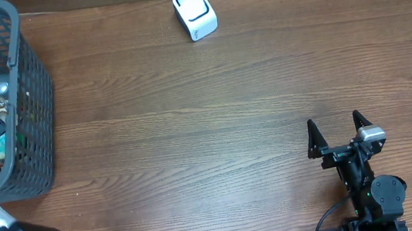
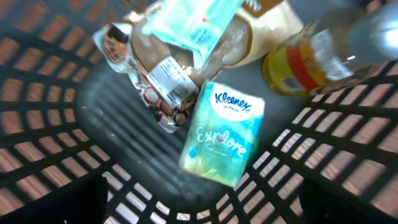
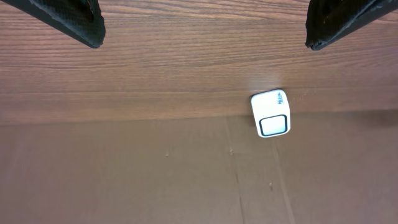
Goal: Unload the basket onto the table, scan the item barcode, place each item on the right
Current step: 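Move the left gripper into the grey basket toward the Kleenex pack, then grasp the green Kleenex tissue pack with the left gripper and lift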
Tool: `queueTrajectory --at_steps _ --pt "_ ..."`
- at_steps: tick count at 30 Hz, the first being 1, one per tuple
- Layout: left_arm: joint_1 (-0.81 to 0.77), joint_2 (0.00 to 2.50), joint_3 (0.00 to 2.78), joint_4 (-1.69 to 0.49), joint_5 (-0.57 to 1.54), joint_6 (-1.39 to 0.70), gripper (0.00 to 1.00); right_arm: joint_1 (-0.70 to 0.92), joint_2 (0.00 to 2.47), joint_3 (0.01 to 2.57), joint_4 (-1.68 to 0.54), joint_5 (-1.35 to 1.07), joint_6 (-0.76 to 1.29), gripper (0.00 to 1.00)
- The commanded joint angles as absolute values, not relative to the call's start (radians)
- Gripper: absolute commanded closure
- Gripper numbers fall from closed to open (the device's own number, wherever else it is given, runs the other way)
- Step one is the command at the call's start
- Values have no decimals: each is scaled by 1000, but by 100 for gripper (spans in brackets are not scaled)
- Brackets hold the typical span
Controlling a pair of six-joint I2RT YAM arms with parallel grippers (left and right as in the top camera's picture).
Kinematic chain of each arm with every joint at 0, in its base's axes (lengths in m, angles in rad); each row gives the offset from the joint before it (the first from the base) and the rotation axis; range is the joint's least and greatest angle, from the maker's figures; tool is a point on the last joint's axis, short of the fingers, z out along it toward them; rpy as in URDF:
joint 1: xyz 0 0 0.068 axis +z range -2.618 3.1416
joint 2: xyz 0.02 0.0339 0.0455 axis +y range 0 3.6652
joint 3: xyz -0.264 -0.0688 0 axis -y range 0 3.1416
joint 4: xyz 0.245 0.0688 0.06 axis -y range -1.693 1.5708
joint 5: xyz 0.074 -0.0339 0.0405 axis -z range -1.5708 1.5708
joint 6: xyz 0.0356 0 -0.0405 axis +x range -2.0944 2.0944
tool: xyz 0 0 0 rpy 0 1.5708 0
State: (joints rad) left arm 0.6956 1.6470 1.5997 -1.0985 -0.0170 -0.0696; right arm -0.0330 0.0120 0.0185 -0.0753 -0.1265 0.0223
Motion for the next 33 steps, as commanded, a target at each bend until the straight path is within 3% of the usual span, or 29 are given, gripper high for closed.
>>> queueTrajectory --at_steps 1,33 --pt "688 1687 1600 -1095 20 -35 0 -39 3 8 -72 -124 23 0" --pt "686 1912 1570 -1027 86 -21 1 -39 3 8 -72 -124 23 0"
